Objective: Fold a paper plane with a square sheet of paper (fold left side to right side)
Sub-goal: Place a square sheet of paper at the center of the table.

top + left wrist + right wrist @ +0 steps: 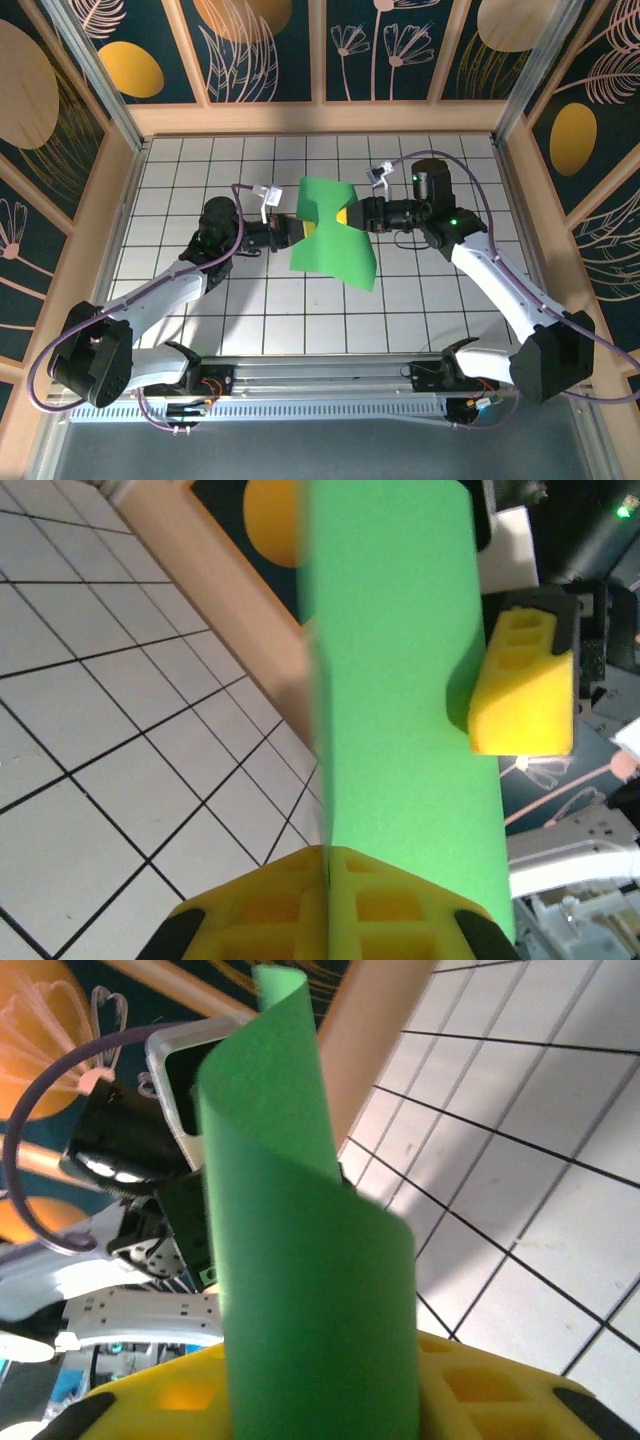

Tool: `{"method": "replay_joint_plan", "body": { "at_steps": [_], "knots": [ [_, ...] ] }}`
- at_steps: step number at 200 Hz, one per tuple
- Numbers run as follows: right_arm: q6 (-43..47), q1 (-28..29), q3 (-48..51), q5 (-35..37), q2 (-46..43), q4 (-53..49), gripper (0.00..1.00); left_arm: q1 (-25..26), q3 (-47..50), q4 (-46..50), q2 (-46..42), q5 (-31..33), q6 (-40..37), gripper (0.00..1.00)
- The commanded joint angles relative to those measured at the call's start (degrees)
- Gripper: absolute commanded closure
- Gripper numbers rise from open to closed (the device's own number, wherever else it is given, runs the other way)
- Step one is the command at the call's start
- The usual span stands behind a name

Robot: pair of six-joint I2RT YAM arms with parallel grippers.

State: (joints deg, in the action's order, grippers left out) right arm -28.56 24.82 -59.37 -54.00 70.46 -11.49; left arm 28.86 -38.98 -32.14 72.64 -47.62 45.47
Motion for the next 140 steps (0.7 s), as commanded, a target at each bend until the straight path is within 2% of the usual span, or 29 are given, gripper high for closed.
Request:
{"method": "replay_joint_plan", "body": {
  "at_steps": [1, 35, 78, 98, 115, 126, 140],
  "knots": [
    [2.5, -1.5, 0.7, 6.7, 0.9, -5.1, 0.56, 0.2, 1.2, 5.7, 0.7, 4.6, -1.3, 1.0],
    [2.8, -3.0, 4.0, 14.8, 1.9, -6.8, 0.42, 0.2, 3.3, 9.1, 6.4, 7.8, 1.0, 1.0],
    [1.0, -3.8, 10.6, 23.0, 3.0, -2.9, 0.34, 0.2, 5.8, 13.9, 13.2, 13.6, 1.5, 1.0],
    [0.0, -3.8, 13.5, 25.3, 3.8, -0.5, 0.34, 0.2, 6.5, 15.2, 14.6, 16.3, 1.3, 1.0],
    [-2.1, -3.7, 16.2, 25.3, 4.5, 3.0, 0.39, 0.2, 6.6, 15.9, 15.7, 17.5, 1.4, 1.0],
    [-3.9, -3.4, 17.8, 24.1, 5.1, 5.9, 0.49, 0.2, 6.5, 16.8, 16.0, 18.3, 1.2, 1.0],
    [-5.6, -2.7, 19.5, 23.4, 6.4, 8.6, 0.57, 0.2, 6.0, 18.5, 16.1, 19.5, 0.9, 1.0]
  ]
}}
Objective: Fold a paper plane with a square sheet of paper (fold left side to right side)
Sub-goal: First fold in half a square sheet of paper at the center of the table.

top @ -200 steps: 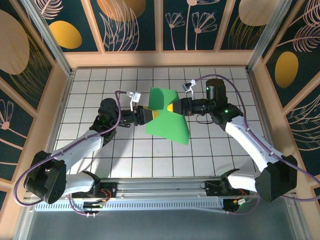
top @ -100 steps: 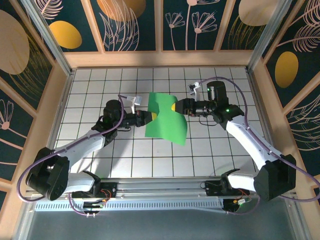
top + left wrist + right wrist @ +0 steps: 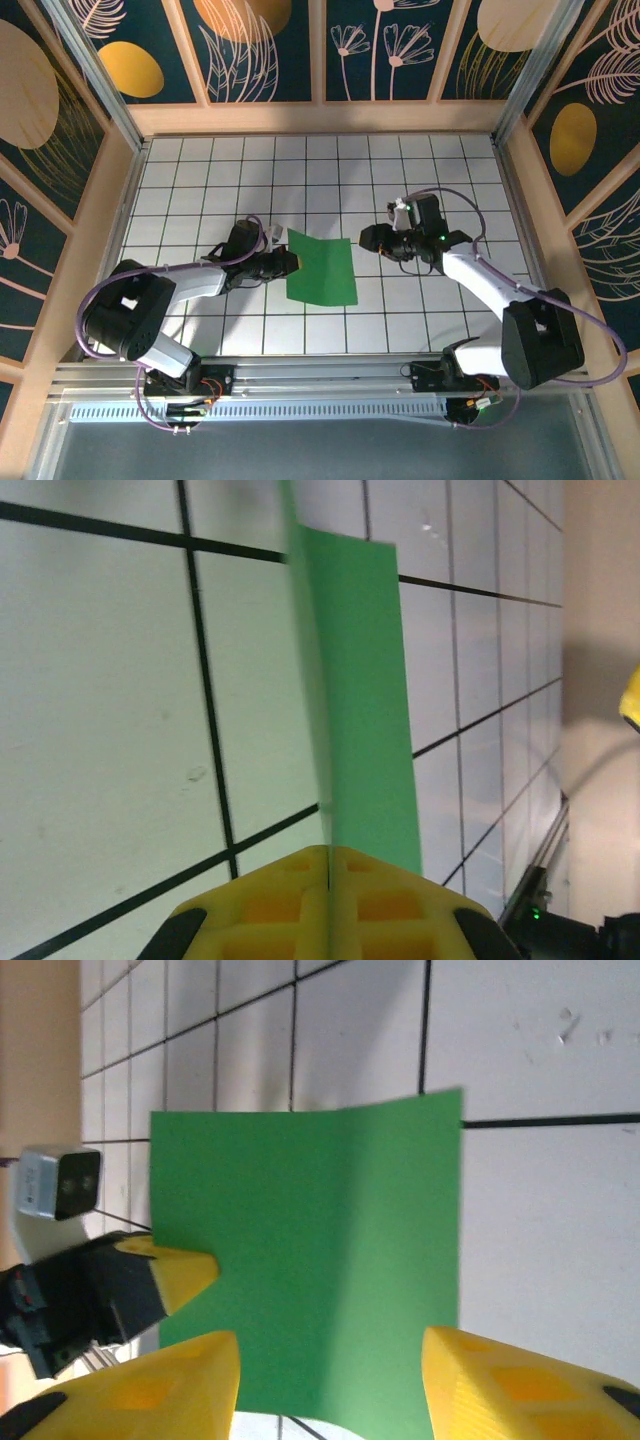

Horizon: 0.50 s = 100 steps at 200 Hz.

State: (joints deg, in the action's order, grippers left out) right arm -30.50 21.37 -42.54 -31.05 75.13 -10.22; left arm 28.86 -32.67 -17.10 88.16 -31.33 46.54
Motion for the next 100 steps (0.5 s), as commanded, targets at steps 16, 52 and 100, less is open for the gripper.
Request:
{"method": "replay_joint_plan", "body": {
  "at_steps": [16, 52, 100],
  "knots": [
    [-4.8, 1.7, 3.8, 0.2, 3.9, 9.0, 0.65, 0.2, -1.0, 5.1, 0.4, 4.0, -0.6, 1.0],
    [-5.5, 4.9, 2.8, 1.6, 10.6, 11.0, 0.82, 0.2, -2.4, 8.3, 0.5, 4.8, -2.0, 1.0],
    [-5.8, 7.1, 0.6, 2.4, 18.0, 12.2, 0.89, 0.2, -3.5, 9.7, 1.2, 4.2, -2.9, 1.0]
  ]
}}
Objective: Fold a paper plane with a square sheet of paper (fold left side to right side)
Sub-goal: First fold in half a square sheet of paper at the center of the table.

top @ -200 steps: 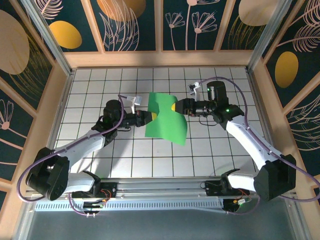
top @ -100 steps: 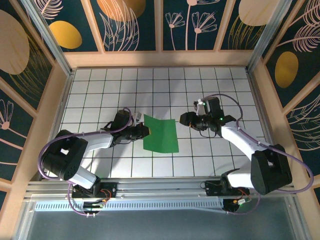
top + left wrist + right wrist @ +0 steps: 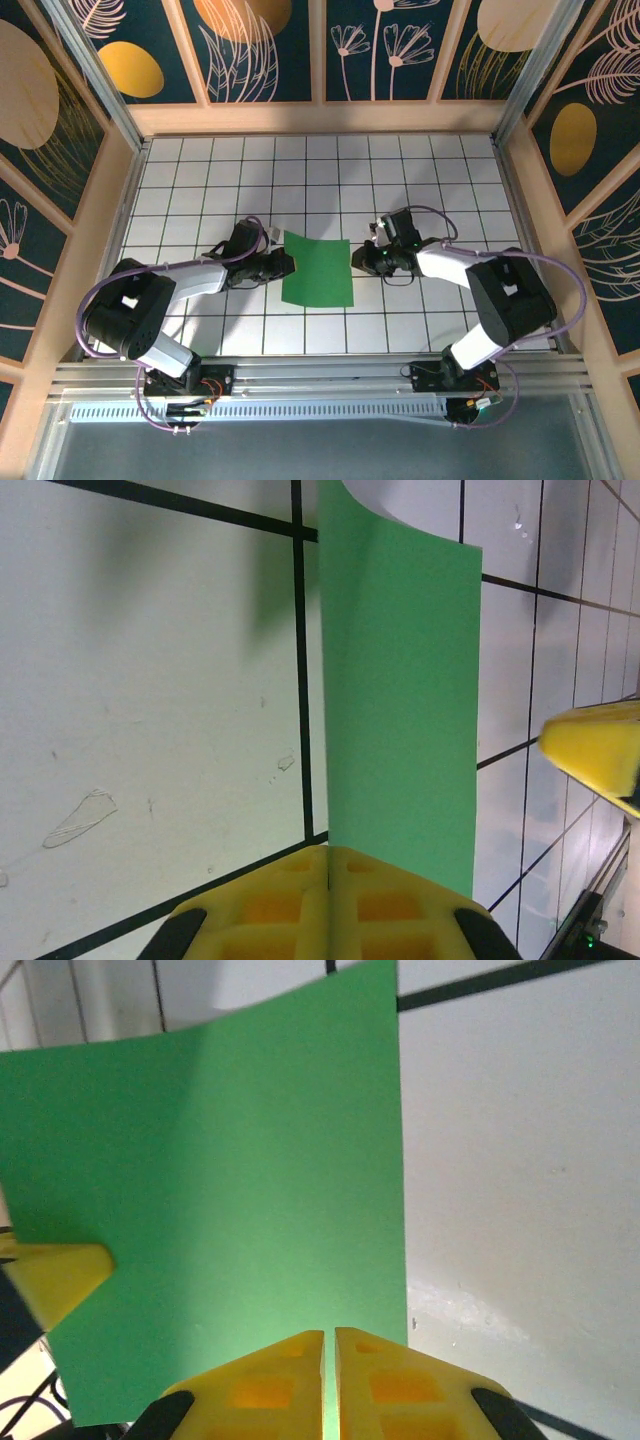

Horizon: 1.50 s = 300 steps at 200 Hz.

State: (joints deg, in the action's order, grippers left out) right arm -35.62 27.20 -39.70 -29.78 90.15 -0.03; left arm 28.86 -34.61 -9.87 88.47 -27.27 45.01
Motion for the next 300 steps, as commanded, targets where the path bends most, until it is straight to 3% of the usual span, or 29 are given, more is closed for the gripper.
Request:
{"method": "replay_joint_plan", "body": {
  "at_steps": [1, 32, 55, 110, 137, 169, 244, 275, 300],
  "knots": [
    [-0.7, 1.4, -2.3, 1.2, 3.1, 1.9, 0.89, 0.2, -1.5, 2.5, 0.9, 0.1, -1.4, 1.0],
    [-0.5, 2.6, -2.7, 2.9, 5.7, 0.6, 0.89, 0.2, -2.5, 3.9, 1.4, -0.2, -1.9, 1.0],
    [0.5, 3.1, -2.8, 4.7, 7.0, -1.7, 0.9, 0.2, -3.6, 5.1, 1.2, -0.7, -2.1, 0.95],
    [2.6, 3.3, -1.0, 8.3, 7.3, -3.9, 0.89, 0.4, -6.3, 4.4, -0.4, -5.1, -1.4, 0.57],
    [2.7, 3.3, -0.5, 8.2, 7.6, -3.4, 0.89, 1.7, -8.7, 3.8, -0.2, -7.1, -1.1, 0.46],
    [2.6, 3.3, -0.2, 7.9, 7.5, -2.4, 0.88, 3.1, -11.2, 1.9, 1.8, -8.8, -0.4, 0.4],
    [1.3, 3.4, 1.0, 5.7, 6.1, 1.3, 0.88, 6.2, -16.6, -0.9, 11.3, -10.0, -0.4, 0.43],
    [0.7, 3.3, 1.5, 5.5, 4.3, 2.6, 0.88, 6.7, -16.9, -0.9, 12.7, -8.9, -0.6, 0.51],
    [0.4, 3.1, 1.6, 5.8, 2.4, 3.3, 0.88, 6.8, -16.6, -0.8, 13.3, -8.2, -0.8, 0.65]
  ]
}}
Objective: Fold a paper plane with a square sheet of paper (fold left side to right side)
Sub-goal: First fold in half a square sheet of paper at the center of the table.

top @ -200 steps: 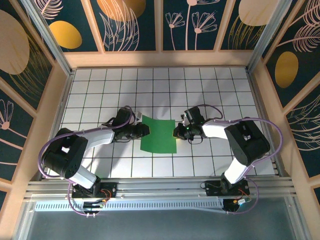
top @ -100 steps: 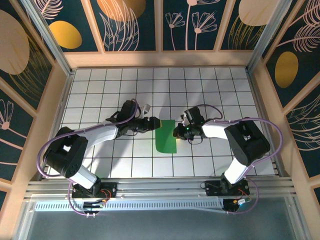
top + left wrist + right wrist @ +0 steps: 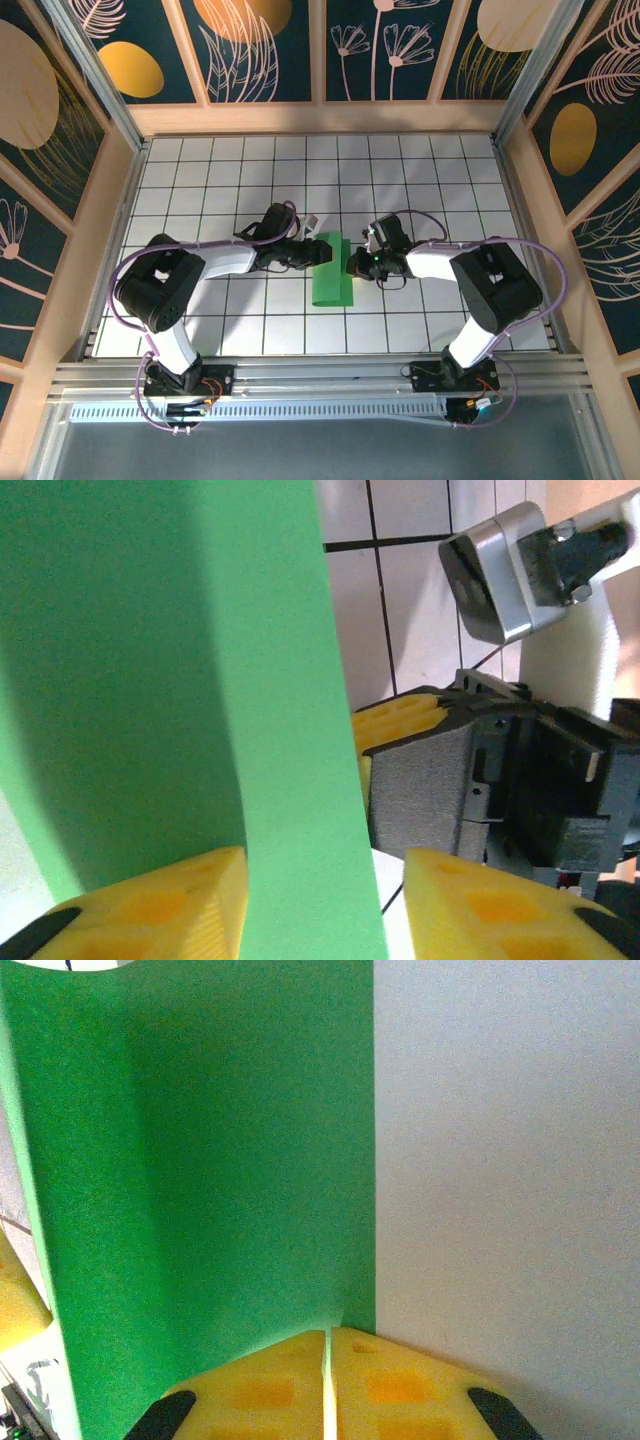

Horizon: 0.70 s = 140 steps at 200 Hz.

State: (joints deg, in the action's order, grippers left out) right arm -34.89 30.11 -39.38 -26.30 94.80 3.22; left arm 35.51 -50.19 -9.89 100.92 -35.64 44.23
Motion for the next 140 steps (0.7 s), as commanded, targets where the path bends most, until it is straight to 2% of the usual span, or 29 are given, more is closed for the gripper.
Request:
{"method": "replay_joint_plan", "body": {
  "at_steps": [1, 36, 61, 114, 140],
  "knots": [
    [-0.3, 0.2, 1.2, 2.3, -2.3, 0.1, 0.88, 0.2, -1.0, -0.7, 0.9, 0.2, 0.0, 0.66],
    [-0.9, -0.6, 1.2, 4.1, -5.8, -0.8, 0.88, 0.2, -0.5, -0.5, 1.2, 1.3, -0.3, 0.88],
    [-0.7, -2.0, 2.6, 4.8, -9.6, -0.6, 0.77, 0.2, -0.4, -0.4, 1.3, 1.6, -0.2, 0.97],
    [-2.2, -4.8, 7.8, -5.9, -15.3, 7.7, 0.48, 0.3, -0.2, -0.6, 1.2, 2.0, -0.2, 1.0],
    [-4.7, -4.5, 9.3, -11.1, -13.5, 13.4, 0.43, 0.3, -0.4, -0.7, 1.3, 1.9, -0.1, 1.0]
  ]
}}
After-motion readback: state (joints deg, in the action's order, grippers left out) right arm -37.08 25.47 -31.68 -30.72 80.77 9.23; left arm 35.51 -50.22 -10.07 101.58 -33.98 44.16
